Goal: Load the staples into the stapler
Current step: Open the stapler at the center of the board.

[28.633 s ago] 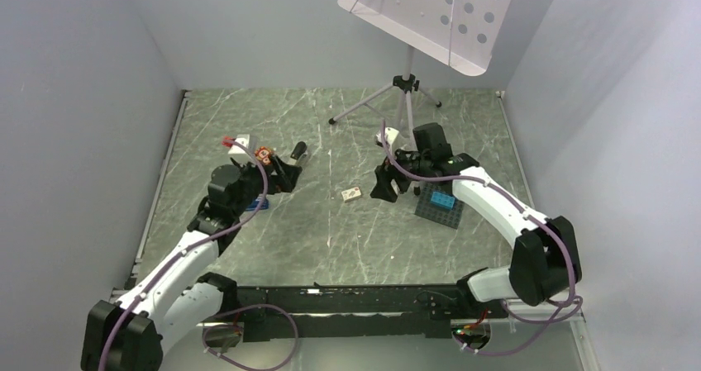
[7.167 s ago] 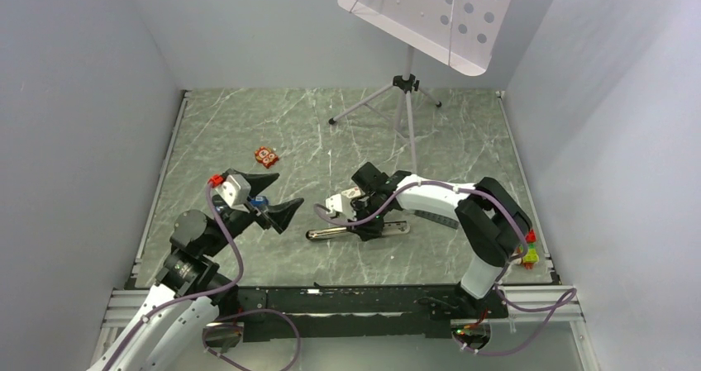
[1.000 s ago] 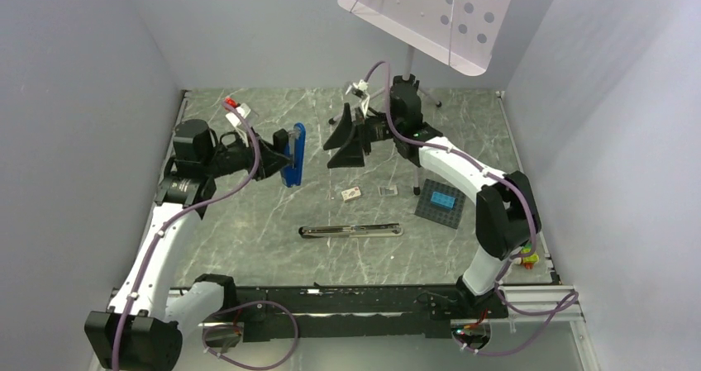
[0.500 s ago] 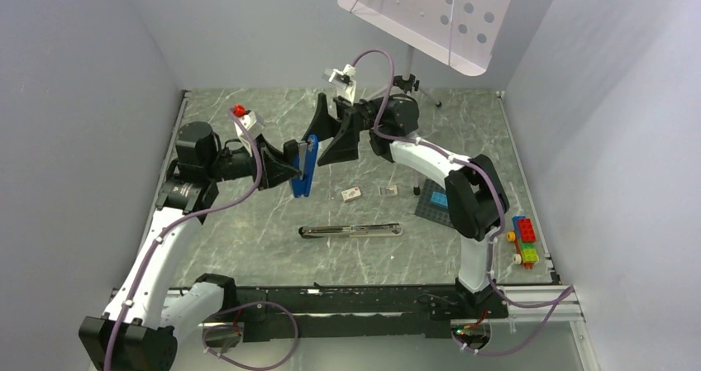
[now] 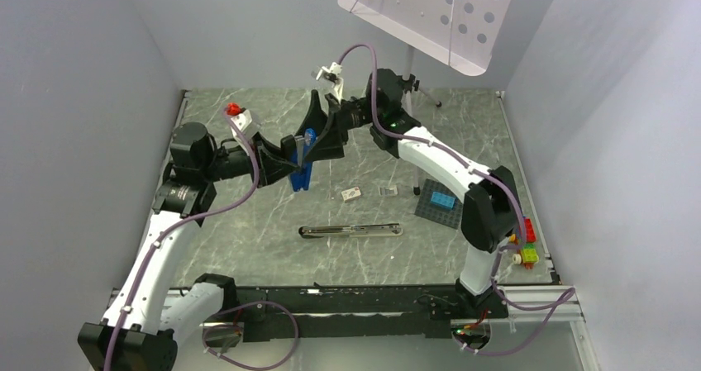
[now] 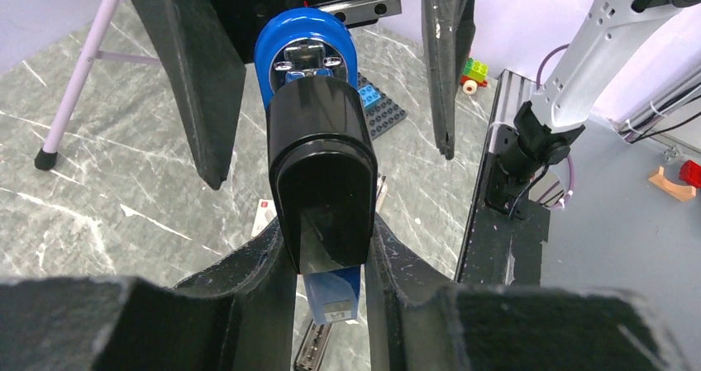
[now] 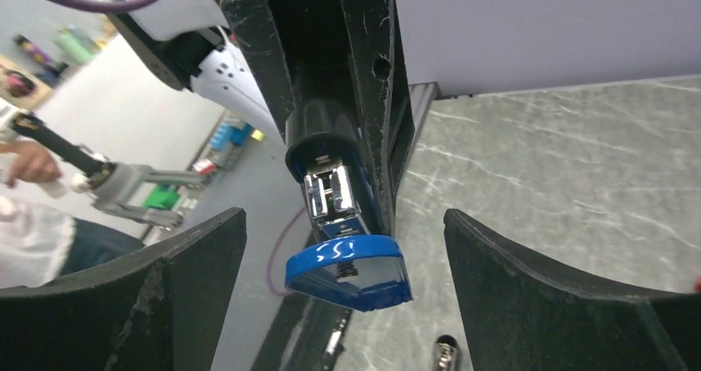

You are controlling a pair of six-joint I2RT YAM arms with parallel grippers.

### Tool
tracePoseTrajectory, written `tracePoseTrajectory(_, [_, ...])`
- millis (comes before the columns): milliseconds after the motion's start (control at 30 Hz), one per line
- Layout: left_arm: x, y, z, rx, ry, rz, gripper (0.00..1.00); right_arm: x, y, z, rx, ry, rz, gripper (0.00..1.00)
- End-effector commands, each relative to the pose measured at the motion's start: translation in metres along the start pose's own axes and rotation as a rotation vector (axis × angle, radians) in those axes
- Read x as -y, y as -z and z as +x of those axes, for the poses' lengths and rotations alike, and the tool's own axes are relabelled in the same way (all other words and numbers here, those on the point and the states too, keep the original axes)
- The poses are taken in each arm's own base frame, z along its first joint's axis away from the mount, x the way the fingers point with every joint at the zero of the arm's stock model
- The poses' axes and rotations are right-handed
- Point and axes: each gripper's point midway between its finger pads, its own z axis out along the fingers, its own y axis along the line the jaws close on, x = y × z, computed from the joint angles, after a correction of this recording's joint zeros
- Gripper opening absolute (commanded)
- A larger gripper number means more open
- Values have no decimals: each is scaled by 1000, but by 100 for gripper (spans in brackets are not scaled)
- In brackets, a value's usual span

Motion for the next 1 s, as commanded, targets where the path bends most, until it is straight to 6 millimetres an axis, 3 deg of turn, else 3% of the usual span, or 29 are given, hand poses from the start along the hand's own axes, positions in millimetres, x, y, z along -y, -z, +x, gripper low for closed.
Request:
tracePoseTrajectory(0, [12, 5, -37, 86, -128, 20, 0, -14, 0, -4, -24, 132, 37, 86])
tracePoseTrajectory(200, [14, 7, -42, 100, -138, 11, 0, -37, 1, -1, 18, 107, -71, 32])
tracePoseTrajectory(233, [14, 8, -43, 107, -140, 6, 0, -40, 2, 0, 19, 107, -80, 17])
tracePoseTrajectory(300, [15, 17, -52, 150, -157, -11, 0, -38, 8, 1, 36, 105, -68, 1])
tracePoseTrajectory(533, [18, 55, -92, 378, -215, -104, 0, -19, 31, 1, 121, 27, 69, 0])
tracePoseTrajectory(733, [22, 78, -140, 606, -260, -192, 0, -13, 34, 11, 137, -1, 136, 0])
tracePoseTrajectory(967, [22, 110, -195, 917, -250, -236, 0, -22, 31, 18, 125, 6, 139, 0])
